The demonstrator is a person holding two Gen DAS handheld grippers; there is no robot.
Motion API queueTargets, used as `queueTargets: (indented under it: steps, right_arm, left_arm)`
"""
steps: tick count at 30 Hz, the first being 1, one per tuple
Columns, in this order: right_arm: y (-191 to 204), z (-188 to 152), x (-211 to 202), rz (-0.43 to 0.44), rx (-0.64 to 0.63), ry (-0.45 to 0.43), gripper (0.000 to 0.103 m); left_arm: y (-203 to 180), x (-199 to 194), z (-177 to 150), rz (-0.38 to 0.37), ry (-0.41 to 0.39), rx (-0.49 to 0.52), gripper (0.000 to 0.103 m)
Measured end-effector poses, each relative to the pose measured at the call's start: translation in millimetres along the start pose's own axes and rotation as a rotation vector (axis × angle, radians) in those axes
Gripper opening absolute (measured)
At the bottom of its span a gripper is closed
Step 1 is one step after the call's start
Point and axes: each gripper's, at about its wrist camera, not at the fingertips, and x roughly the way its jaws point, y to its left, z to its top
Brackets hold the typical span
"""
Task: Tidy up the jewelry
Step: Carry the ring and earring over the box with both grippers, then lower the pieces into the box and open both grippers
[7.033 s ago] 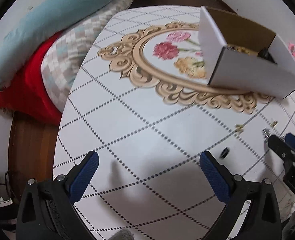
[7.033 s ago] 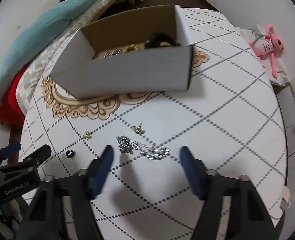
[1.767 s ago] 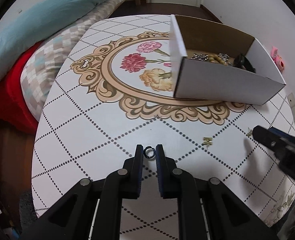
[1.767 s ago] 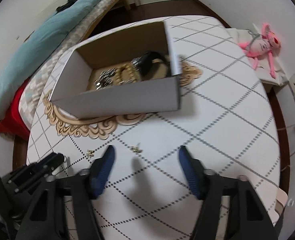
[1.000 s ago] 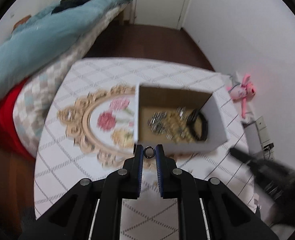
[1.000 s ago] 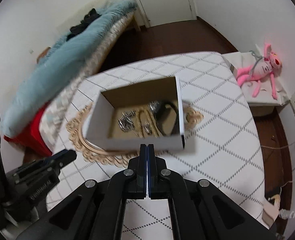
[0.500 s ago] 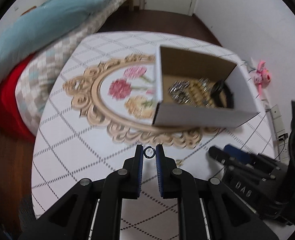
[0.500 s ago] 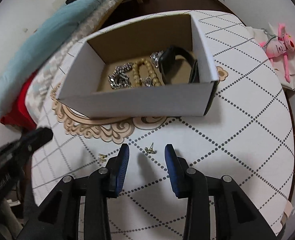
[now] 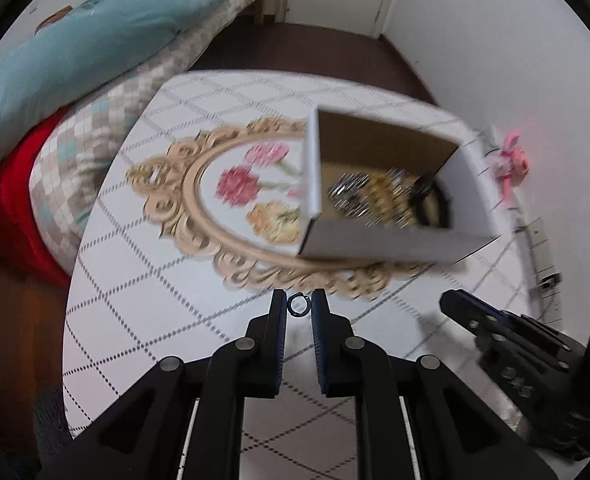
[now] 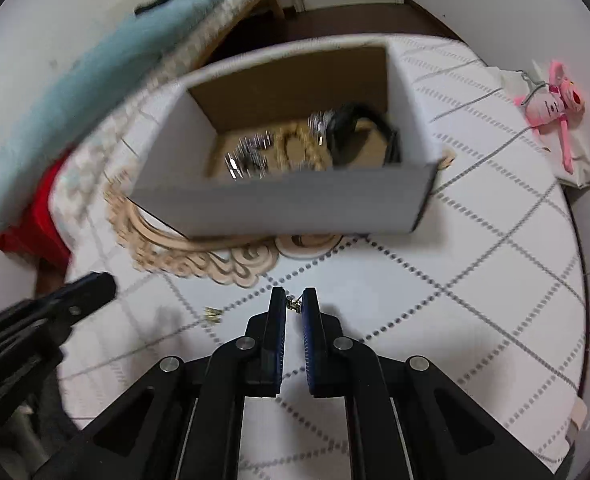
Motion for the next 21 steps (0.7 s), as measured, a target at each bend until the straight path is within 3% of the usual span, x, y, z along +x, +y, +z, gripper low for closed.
queueTargets:
  steps: [5, 8, 13, 17, 18, 19, 20, 21]
  right_arm:
    - [-8.7, 31.4, -57.1, 0.072, 0.037, -0.085, 0.008]
    - [-14.0, 61.2, -64.7, 0.065, 0.032, -0.108, 0.008]
    - [-31.4, 109.1, -39.9, 0.044, 0.044, -0.032, 0.009]
    - [-36.5, 129.0, -16.4, 0.028, 0.047, 0.051, 0.009]
    - [-37.5, 130.6, -12.2, 0.024, 0.047, 0.067, 0.009]
    - [-37.3, 134.8, -7.6, 0.018, 0.044, 0.091, 0.01]
    - [-38.2, 136.5, -6.1, 0.007, 0.04, 0.098, 0.016]
    - [-38.7, 137.9, -5.3, -0.001, 0.039, 0.103, 0.021]
  left_arm:
    - [-22.1, -16.3, 45.3, -0.105, -0.03, 0.024, 0.01]
    - [-35.8, -11.6, 73.6, -0.135, -0.027, 0.053, 0.01]
    - [-51.6, 15.8, 111.1, -0.128, 0.039, 0.092, 0.011]
    - [-51.7, 31.6, 125.4, -0.09, 0.095, 0.085, 0.015]
    - [-50.4, 33.7, 128.0, -0.077, 0.101, 0.083, 0.018]
    - [-48.4, 35.6, 131.5, -0.056, 0.101, 0.077, 0.032]
    - [-46.3, 36.1, 132.4, -0.043, 0.101, 0.072, 0.054]
    - [-42.4, 34.9, 134.4, -0.034, 0.092, 0.059, 0.062]
